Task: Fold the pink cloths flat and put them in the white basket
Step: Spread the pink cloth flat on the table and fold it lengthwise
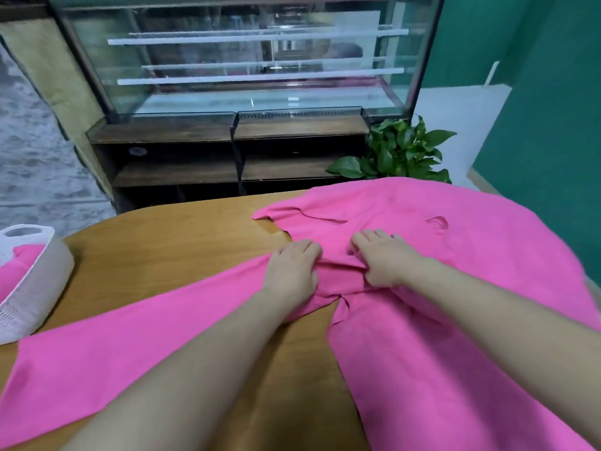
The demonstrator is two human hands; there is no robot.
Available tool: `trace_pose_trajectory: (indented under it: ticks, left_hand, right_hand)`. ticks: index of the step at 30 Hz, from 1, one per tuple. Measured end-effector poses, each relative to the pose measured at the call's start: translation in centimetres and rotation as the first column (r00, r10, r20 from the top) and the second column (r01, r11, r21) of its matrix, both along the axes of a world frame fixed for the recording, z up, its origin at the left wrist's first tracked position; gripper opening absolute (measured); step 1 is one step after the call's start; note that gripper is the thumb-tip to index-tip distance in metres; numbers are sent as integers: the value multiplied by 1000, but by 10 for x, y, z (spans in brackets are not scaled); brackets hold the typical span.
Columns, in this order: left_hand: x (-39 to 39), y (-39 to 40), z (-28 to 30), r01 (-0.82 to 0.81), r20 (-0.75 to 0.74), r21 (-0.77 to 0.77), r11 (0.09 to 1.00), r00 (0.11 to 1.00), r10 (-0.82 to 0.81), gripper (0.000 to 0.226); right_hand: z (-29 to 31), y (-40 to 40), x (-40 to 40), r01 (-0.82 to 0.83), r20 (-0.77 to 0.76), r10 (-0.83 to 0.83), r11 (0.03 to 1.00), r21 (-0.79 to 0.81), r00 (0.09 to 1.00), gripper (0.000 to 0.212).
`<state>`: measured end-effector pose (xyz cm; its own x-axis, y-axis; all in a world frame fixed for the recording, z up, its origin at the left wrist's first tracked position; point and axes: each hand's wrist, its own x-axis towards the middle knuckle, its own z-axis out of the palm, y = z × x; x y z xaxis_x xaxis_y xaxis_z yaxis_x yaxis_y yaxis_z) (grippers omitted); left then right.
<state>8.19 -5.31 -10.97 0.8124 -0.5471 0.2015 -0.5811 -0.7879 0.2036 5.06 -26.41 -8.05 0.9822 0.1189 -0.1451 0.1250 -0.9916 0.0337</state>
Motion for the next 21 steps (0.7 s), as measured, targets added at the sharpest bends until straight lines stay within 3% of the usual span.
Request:
trace_pose_trajectory:
  ticks: [4,7,9,14,19,21]
  left_hand:
    - [8,-24,2,-49,-85,49,998,995,53,37]
    - [10,-38,0,-16,-112,54,998,993,22,50]
    - [10,-51,2,25,-106,43,999,994,-21,58]
    - [5,-104,25,186,-66,-63,981,980,-190,55]
    - [5,-147,52,248,-55,-156,956,964,-260,28]
    - [11,-151,57,244,-29,-113,963,968,-249,25]
  right_hand:
    - [5,-41,-23,108,-43,-113,989,-100,993,52]
    - [19,-67,-33,173,-77,-180,981,-91,981,28]
    - [30,-81,-33,164,7,-164,983,-78,986,11]
    - [48,-100,-24,49,95,-50,999,22,994,15]
    - [55,-114,-20,-22,170,-27,960,278,985,25]
    - [57,-126,-22,0,185,-107,865,501,977,23]
